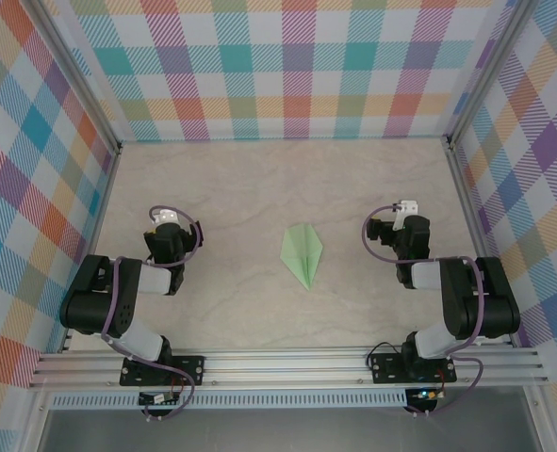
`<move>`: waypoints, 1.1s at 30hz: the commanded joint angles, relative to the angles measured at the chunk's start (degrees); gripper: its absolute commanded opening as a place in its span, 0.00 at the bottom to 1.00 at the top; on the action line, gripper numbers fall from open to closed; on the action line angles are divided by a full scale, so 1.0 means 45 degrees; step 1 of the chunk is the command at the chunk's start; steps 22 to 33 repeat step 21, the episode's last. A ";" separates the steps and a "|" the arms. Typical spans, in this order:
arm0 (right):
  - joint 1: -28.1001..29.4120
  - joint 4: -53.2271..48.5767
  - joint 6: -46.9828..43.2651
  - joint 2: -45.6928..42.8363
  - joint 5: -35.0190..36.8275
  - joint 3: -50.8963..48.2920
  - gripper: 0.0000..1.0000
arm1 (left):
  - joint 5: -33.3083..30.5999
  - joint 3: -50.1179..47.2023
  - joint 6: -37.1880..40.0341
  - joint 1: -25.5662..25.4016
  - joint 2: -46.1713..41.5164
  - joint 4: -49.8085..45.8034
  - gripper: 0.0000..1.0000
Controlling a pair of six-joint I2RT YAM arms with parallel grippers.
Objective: Fold a paper plane with a square sheet of paper (pick it up from the middle)
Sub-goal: Reset both arms
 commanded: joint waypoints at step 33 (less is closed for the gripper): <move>-0.0066 0.0534 0.0165 0.0004 0.0023 0.0083 1.00 | 0.0326 0.0162 0.0225 -0.0033 -0.0063 0.0561 1.00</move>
